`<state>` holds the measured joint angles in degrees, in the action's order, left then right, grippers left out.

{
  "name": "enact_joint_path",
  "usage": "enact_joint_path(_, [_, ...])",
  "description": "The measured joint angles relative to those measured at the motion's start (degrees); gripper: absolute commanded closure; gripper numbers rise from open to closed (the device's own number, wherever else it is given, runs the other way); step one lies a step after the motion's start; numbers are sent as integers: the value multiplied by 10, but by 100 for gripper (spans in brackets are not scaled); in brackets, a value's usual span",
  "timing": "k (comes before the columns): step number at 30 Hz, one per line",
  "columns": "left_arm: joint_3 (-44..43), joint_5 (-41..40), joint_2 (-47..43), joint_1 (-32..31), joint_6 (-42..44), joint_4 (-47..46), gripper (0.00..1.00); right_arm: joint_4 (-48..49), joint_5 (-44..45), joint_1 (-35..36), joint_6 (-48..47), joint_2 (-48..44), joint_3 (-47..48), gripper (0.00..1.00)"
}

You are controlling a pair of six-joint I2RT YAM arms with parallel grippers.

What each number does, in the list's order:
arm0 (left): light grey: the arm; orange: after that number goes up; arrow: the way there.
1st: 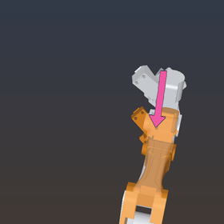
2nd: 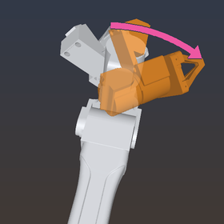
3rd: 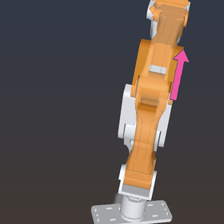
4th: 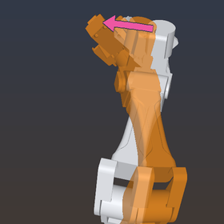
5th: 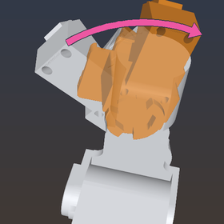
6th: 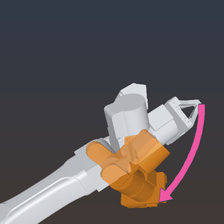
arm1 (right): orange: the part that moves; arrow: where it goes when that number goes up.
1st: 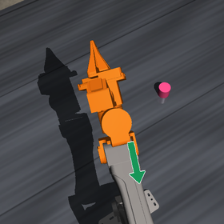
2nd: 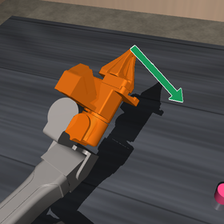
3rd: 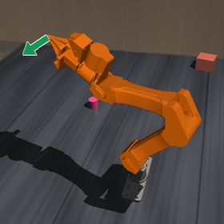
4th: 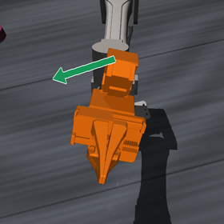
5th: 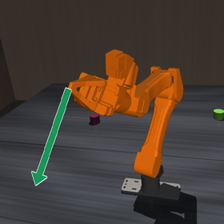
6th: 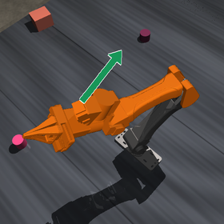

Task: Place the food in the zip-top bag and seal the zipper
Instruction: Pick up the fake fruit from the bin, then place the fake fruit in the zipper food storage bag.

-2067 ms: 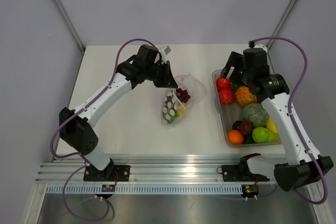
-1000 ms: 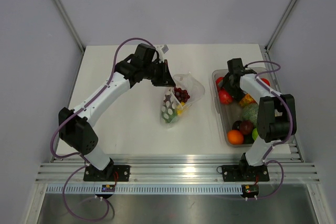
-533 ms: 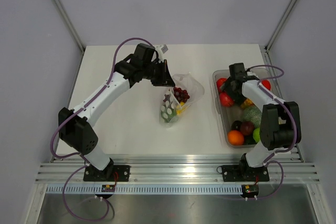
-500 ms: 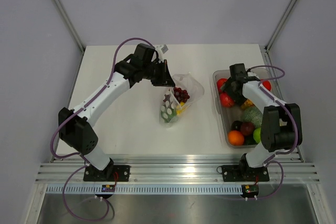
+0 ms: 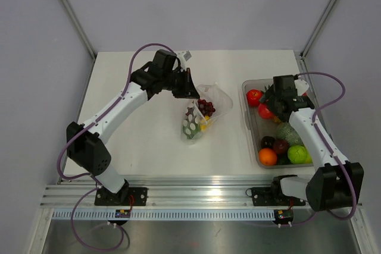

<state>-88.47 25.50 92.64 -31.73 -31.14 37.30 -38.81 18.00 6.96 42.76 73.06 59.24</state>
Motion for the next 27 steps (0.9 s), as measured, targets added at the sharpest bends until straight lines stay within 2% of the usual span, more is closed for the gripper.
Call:
enact_joint_path(6, [-9,0,8,-23,-6,-3,100,-22,-12,0,-37,-69,21,57])
enact_joint_path(14, [-18,7,23,-42,-17,-14,100,-42,-64,15,-73,-83,136,57])
enact_joint_path(21, [-19,7,23,-41,-19,-14,100,-37,-54,181,-71,-52,227,57])
enact_joint_path(27, [-19,6,23,-41,-19,-14,100,-25,-51,241,-65,-1,222,55])
